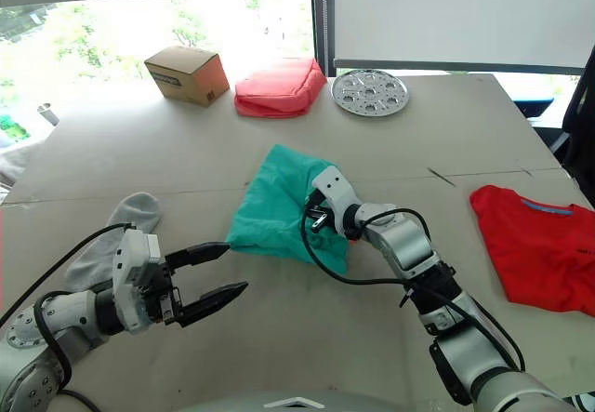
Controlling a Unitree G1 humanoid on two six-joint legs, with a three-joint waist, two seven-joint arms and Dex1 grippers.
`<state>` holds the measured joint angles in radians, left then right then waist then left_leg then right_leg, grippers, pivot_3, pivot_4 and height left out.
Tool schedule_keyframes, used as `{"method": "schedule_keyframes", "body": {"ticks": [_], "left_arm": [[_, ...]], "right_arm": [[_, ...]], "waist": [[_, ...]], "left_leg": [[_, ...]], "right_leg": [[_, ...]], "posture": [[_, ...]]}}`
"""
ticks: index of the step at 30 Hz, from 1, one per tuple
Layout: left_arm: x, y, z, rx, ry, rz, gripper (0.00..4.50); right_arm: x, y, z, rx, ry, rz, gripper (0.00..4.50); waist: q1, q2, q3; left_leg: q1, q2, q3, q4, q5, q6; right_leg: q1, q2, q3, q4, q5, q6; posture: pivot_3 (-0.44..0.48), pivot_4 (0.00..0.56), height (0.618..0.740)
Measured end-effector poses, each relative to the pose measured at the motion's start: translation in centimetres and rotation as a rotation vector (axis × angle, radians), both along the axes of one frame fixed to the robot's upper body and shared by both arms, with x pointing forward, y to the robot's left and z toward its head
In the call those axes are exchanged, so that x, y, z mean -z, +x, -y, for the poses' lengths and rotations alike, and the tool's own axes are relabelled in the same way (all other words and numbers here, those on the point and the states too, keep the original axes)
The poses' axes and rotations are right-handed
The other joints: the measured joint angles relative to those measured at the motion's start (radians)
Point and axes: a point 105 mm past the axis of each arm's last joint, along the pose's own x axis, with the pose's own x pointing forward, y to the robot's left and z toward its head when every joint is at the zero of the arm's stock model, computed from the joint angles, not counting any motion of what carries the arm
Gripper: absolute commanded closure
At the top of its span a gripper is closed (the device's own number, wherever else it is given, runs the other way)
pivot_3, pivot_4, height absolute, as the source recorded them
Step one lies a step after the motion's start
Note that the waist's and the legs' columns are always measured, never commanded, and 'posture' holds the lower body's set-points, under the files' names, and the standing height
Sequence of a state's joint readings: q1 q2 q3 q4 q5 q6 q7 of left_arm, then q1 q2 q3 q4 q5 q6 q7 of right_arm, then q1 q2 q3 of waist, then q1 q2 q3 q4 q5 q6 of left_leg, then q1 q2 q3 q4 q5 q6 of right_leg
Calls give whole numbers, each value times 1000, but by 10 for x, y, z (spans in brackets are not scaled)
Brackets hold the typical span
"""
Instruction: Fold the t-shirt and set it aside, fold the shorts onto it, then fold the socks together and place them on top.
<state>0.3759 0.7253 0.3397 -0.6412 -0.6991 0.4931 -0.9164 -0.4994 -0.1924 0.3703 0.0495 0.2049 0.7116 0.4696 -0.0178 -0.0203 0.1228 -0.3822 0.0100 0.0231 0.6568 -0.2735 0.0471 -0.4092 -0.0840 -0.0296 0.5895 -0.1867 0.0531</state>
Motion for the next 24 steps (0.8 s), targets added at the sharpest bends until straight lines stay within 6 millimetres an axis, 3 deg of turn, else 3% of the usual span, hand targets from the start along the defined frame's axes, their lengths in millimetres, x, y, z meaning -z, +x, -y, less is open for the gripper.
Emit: {"method": "schedule_keyframes", "body": {"ticks": [4,9,12,15,19,24], "left_arm": [[-3,4,10,41,-13,19,0],[-8,14,32,137,-53,46,0],[-12,24,50,225,-96,64,0],[-14,30,68,308,-136,72,0],[-15,32,88,402,-187,66,0],[-15,36,101,492,-211,64,0]], "right_arm": [[-1,-4,20,89,88,17,4482],[-13,-20,84,282,159,89,4482],[-36,-36,122,355,99,202,4482],[-70,-48,146,451,139,310,4482],[-110,-60,198,714,222,427,4482],[-112,-82,272,1103,350,396,4482]], "waist": [[28,1,1],[44,4,5],[37,5,9],[28,4,9],[32,1,10],[39,0,11]], "left_leg": [[-2,-2,-1,-1,0,0],[-6,-4,-2,-1,1,0],[-5,-4,-1,-1,1,0],[-5,-2,0,-2,1,0],[-5,-1,0,-2,1,0],[-5,-2,-1,-2,1,0]], "right_leg": [[-1,-2,-2,0,2,-4],[-3,-3,-2,-1,0,0],[-3,-2,-2,-1,-1,1],[-2,1,-1,-2,-1,1],[-2,2,0,-2,-1,1],[-2,1,0,-2,-1,0]], "posture": [[0,150,739],[0,150,739],[0,150,739],[0,150,739],[0,150,739],[0,150,739]]}}
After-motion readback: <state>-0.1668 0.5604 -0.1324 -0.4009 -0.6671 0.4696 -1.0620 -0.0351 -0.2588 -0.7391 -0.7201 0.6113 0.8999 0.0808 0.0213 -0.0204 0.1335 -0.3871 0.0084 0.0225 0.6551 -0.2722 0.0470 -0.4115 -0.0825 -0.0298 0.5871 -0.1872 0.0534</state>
